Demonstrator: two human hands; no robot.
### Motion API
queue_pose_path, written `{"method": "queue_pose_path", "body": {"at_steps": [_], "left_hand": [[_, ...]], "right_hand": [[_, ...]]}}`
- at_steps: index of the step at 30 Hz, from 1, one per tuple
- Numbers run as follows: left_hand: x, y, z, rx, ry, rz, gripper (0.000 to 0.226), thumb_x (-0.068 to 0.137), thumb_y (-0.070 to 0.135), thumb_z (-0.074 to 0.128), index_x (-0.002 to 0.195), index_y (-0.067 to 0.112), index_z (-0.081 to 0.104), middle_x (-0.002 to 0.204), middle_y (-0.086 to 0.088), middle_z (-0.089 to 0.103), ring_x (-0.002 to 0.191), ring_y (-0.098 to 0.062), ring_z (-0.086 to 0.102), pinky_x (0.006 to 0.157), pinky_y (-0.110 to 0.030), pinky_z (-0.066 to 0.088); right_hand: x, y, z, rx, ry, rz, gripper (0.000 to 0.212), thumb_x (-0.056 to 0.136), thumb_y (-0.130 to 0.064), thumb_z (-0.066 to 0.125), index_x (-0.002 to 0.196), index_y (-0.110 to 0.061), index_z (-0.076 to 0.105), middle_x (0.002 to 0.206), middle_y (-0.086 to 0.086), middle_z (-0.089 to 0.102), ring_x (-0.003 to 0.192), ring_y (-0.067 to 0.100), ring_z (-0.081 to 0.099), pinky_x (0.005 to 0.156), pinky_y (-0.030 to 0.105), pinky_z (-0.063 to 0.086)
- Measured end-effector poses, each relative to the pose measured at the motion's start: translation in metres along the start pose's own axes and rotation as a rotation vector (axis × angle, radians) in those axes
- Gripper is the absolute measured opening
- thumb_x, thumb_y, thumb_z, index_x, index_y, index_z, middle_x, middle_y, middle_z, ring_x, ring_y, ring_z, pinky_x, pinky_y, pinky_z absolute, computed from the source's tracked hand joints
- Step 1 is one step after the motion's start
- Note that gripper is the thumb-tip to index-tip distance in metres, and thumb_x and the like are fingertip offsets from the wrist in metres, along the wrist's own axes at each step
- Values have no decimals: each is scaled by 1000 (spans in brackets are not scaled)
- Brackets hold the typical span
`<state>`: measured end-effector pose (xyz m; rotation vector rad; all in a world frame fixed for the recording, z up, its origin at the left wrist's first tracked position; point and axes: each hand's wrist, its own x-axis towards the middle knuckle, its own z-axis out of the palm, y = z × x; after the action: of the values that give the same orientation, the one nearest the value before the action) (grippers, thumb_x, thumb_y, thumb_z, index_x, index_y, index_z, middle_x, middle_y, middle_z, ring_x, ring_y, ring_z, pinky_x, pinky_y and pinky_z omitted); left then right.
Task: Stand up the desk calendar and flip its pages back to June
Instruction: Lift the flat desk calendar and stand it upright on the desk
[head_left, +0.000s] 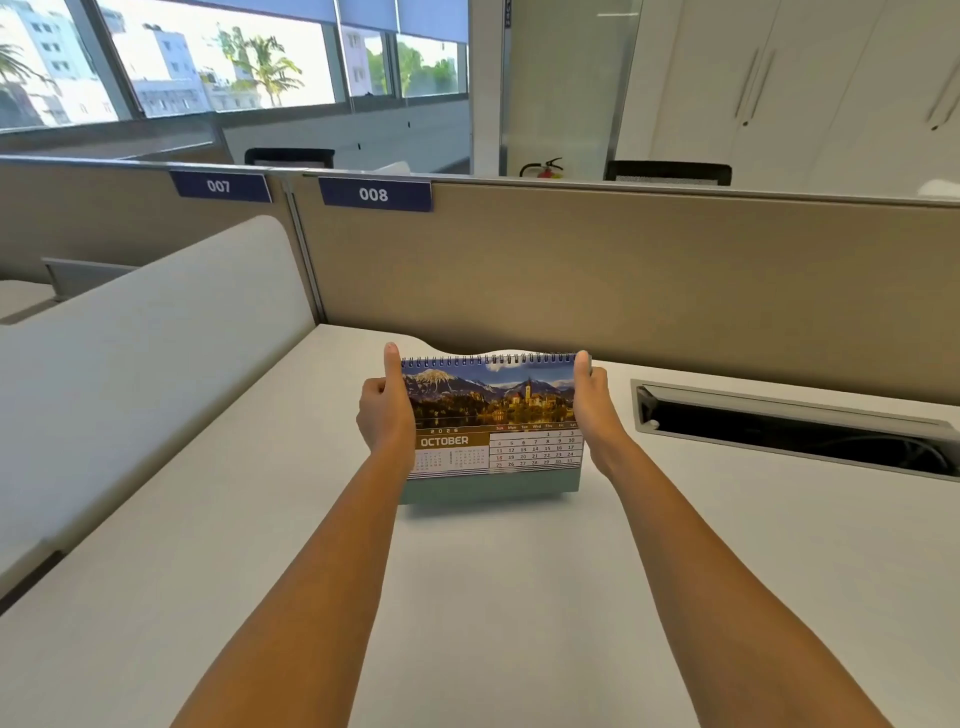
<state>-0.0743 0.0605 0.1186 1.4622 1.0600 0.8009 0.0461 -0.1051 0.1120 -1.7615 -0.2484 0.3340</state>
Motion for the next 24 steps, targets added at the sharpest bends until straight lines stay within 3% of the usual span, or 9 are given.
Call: {"method": "queue_pose_path", "body": {"at_steps": [3, 6, 12, 15, 19, 21, 24], "left_hand": [[1, -11, 1, 13, -22, -4, 49, 84, 69, 27, 92, 24, 46, 82, 3, 55, 70, -13, 55, 59, -24, 40], [2, -22, 2, 24, -21, 3, 49, 85, 67, 27, 91, 23, 48, 90, -2, 59, 76, -16, 59, 69, -30, 46], [3, -26, 2, 73, 37, 39, 52, 84, 66, 30, 87, 19, 52, 86, -1, 60, 69, -15, 57, 61, -26, 44], [1, -27, 0, 127, 77, 72, 55, 84, 68, 28, 88, 18, 51, 85, -1, 59, 70, -16, 58, 65, -29, 49], [0, -25, -8, 144, 152, 118, 52, 85, 65, 28, 91, 18, 47, 90, -3, 60, 77, -19, 60, 66, -30, 51], [1, -22, -10, 117, 175, 169, 43, 87, 60, 34, 94, 19, 45, 95, -4, 59, 81, -18, 59, 63, -27, 49], [2, -15, -10, 86, 174, 275, 35, 90, 49, 43, 104, 18, 49, 107, -8, 60, 92, -19, 59, 72, -32, 55]], "right_hand": [[2, 7, 1, -11, 13, 5, 43, 93, -58, 13, 112, -25, 32, 100, 4, 54, 81, 5, 56, 53, 18, 40], [4, 13, 1, -44, 17, -1, 40, 93, -57, 13, 109, -25, 32, 104, 5, 53, 83, 6, 54, 55, 18, 38], [4, 16, -6, -153, 34, -57, 47, 95, -53, 18, 111, -16, 41, 109, 8, 55, 96, 19, 55, 68, 24, 45], [3, 15, -10, -258, 156, -114, 40, 96, -50, 26, 101, -14, 44, 103, 9, 57, 90, 20, 56, 69, 28, 46], [6, -3, -25, -355, 364, -205, 37, 96, -43, 36, 97, -9, 49, 96, 9, 56, 81, 19, 51, 65, 28, 36], [11, -17, -30, -487, 333, -219, 40, 97, -41, 36, 100, -6, 54, 94, 7, 55, 82, 19, 49, 68, 29, 36], [20, -35, -28, -736, 191, -148, 48, 98, -42, 32, 98, -3, 59, 91, 12, 56, 81, 25, 51, 68, 29, 35]]}}
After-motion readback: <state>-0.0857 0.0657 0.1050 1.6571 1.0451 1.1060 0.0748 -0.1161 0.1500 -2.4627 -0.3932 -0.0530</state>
